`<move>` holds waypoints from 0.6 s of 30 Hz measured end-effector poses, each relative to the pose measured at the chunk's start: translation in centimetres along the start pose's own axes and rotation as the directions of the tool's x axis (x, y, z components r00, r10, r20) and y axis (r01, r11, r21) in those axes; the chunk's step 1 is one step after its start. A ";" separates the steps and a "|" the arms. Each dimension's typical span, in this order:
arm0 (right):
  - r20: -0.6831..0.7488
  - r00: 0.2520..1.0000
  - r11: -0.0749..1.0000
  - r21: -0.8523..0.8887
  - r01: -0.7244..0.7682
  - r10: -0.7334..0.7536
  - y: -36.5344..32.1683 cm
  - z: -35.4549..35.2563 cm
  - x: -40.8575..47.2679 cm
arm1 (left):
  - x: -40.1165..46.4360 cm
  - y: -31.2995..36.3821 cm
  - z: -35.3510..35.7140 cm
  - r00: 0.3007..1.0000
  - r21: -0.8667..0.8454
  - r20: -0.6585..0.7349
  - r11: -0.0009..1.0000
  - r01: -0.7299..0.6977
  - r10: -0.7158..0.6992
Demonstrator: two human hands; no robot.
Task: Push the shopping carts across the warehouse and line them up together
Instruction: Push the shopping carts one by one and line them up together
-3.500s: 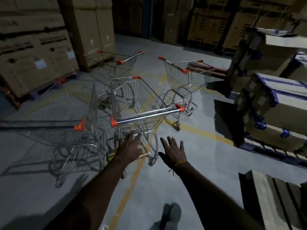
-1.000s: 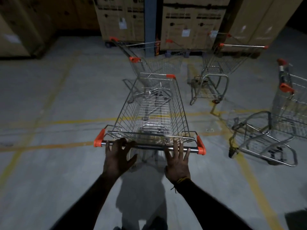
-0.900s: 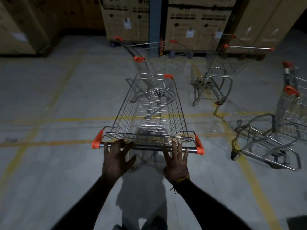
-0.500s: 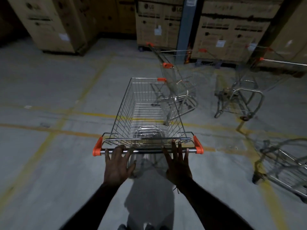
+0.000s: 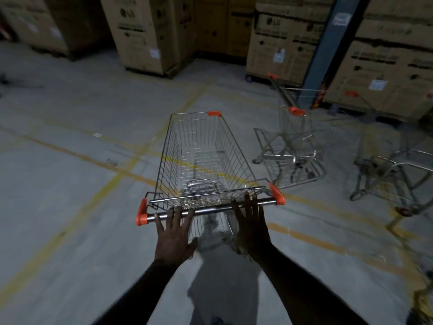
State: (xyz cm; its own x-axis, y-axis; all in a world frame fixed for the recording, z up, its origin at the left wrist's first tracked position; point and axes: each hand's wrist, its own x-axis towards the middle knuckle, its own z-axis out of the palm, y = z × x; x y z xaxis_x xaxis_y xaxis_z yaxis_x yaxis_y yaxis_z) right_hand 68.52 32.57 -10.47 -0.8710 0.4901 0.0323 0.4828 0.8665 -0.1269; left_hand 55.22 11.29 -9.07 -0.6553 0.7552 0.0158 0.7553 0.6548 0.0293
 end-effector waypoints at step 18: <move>0.059 0.951 0.952 -0.015 0.304 -0.303 -11.9 1.9 21.6 | 10.4 -15.5 0.6 0.960 0.033 0.035 0.961 0.276 -0.277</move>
State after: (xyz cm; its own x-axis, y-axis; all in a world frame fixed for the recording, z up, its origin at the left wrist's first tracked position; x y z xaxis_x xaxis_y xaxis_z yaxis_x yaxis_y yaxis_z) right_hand 43.81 32.62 -10.18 -0.9802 0.1980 0.0104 0.1961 0.9759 -0.0958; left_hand 36.70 8.98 -9.99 -0.8382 0.5446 -0.0283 0.5449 0.8385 -0.0008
